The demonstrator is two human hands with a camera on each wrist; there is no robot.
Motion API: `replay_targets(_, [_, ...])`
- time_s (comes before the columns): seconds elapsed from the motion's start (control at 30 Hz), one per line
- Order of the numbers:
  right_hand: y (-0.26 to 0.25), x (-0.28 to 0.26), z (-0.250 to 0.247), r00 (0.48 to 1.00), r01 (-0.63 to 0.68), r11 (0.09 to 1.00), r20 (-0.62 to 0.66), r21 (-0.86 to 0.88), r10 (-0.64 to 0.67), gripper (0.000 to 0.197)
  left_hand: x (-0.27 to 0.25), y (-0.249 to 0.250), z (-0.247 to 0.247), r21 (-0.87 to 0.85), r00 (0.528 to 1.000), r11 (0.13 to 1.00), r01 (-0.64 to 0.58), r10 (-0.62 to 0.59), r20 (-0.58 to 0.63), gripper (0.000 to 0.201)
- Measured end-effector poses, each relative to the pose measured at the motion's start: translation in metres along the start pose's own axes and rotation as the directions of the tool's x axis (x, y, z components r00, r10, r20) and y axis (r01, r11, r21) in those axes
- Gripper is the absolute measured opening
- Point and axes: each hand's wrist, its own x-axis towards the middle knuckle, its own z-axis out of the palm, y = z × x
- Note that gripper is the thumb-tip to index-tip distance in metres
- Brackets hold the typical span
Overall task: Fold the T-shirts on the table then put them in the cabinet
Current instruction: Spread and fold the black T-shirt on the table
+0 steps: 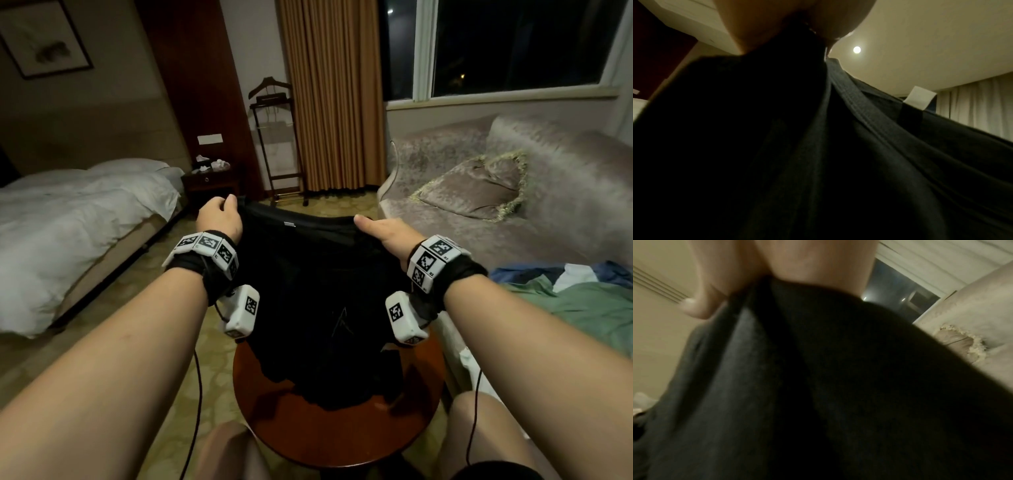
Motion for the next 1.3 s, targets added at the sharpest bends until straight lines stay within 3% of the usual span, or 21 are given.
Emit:
replay_targets(0.13, [0.008, 0.004, -0.004, 0.982, -0.096, 0.994, 0.171, 0.059, 0.085, 0.011, 0.001, -0.017, 0.01, 0.045, 0.997, 0.999, 0.012, -0.015, 0.081, 0.038])
replay_targets(0.23, [0.013, 0.009, -0.009, 0.964, -0.177, 0.982, 0.214, 0.059, 0.161, 0.012, 0.005, -0.028, 0.016, 0.074, 0.984, 0.996, 0.041, -0.053, 0.167, 0.039])
replay_targets(0.4, [0.029, 0.025, -0.016, 0.982, -0.189, 0.982, -0.006, 0.02, 0.189, 0.017, 0.009, -0.044, 0.024, 0.113, 0.939, 0.991, 0.075, -0.109, 0.327, 0.039])
replay_targets(0.6, [0.03, 0.038, -0.014, 0.953, -0.056, 0.968, -0.302, -0.244, -0.021, 0.056, 0.008, -0.045, 0.022, 0.084, 0.927, 0.996, 0.038, -0.067, 0.37, 0.037])
replay_targets(0.77, [0.009, 0.04, -0.006, 0.914, -0.015, 0.935, -0.384, -0.355, -0.131, 0.042, 0.005, -0.029, 0.007, 0.016, 0.94, 0.997, 0.081, -0.082, 0.332, 0.04])
replay_targets(0.9, [-0.014, 0.035, -0.005, 0.886, 0.023, 0.921, -0.419, -0.389, -0.199, 0.031, 0.004, -0.012, -0.013, -0.089, 0.915, 0.985, 0.149, -0.104, 0.391, 0.039])
replay_targets(1.0, [-0.036, 0.021, -0.004, 0.849, -0.003, 0.897, -0.475, -0.442, -0.231, 0.037, -0.001, -0.002, -0.033, -0.224, 0.896, 0.942, 0.249, -0.137, 0.422, 0.028])
replay_targets(1.13, [-0.07, -0.004, -0.002, 0.784, 0.052, 0.882, -0.528, -0.468, -0.327, 0.028, -0.014, 0.024, -0.065, -0.089, 0.944, 0.996, 0.02, 0.01, 0.329, 0.03])
replay_targets(1.3, [-0.11, -0.04, -0.006, 0.73, 0.153, 0.842, -0.515, -0.518, -0.45, 0.023, -0.028, 0.054, -0.111, -0.077, 0.987, 0.989, -0.125, 0.132, 0.093, 0.035])
